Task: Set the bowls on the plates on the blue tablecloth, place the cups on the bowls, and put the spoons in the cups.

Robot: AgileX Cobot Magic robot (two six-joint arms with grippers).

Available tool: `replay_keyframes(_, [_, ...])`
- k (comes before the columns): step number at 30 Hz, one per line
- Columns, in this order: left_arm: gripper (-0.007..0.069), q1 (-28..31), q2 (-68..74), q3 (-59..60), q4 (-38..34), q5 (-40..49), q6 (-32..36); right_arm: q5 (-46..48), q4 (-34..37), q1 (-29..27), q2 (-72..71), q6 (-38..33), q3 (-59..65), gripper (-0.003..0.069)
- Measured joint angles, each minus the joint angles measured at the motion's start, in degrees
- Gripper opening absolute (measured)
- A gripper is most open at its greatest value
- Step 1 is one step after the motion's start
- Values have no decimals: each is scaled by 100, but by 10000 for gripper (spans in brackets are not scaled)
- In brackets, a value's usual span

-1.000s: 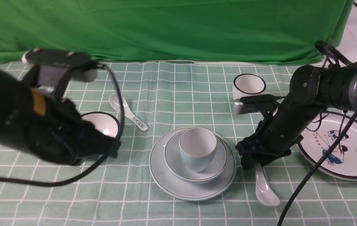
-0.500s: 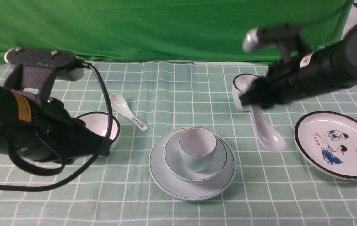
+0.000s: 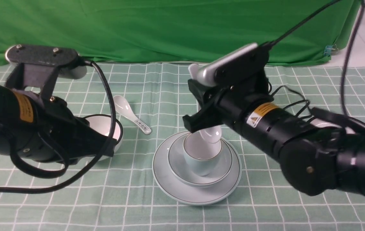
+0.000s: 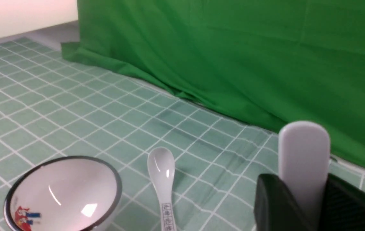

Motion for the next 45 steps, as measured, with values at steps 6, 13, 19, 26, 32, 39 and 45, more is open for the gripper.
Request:
replay_keyframes(6, [8,0,0,0,0,66,0,-436,-23,0,330,259,0,175])
replay_keyframes(13, [8,0,0,0,0,157,0,-608,-61,0,654,276,0,175])
replay_keyframes(19, [8,0,0,0,0,157,0,-504,-68,0,707,280,0,230])
replay_keyframes(26, [8,0,0,0,0,151,6,340,-68,4,565,280,0,293])
replay_keyframes(32, [8,0,0,0,0,145,6,4222,-62,-228,-819,261,-302,257])
replay_keyframes(39, [8,0,0,0,0,-128,6,10026,-636,-1408,-2623,-311,-1232,33])
replay_keyframes(45, [8,0,0,0,-124,-275,6,8742,-1142,-2839,-4675,591,-487,24])
